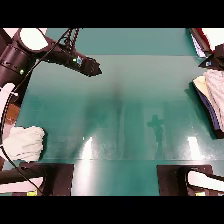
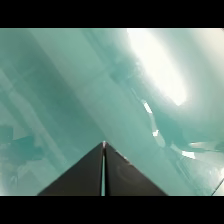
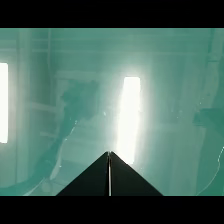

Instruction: Fold the shirts.

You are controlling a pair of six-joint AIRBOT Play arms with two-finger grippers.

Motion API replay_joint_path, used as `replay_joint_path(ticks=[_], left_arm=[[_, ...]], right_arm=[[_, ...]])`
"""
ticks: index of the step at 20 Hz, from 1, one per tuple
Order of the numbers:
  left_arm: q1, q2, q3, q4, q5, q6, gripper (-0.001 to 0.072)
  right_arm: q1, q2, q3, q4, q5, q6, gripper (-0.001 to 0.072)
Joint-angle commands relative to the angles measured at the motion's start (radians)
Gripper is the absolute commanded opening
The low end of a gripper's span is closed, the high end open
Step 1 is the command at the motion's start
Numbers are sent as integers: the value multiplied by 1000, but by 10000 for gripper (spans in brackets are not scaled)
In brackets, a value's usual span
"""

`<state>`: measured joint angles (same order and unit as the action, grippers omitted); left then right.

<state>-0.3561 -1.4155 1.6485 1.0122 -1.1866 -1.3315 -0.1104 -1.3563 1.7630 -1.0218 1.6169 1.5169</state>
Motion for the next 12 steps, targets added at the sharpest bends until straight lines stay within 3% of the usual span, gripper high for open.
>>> replay_joint_path(ticks=[1, 12], left_arm=[[0, 0, 0, 0, 0, 0, 24], [0, 0, 0, -6, 5, 0, 24]], right_arm=[[0, 0, 1, 0, -1, 0, 19], [0, 0, 1, 0, 13, 0, 19]])
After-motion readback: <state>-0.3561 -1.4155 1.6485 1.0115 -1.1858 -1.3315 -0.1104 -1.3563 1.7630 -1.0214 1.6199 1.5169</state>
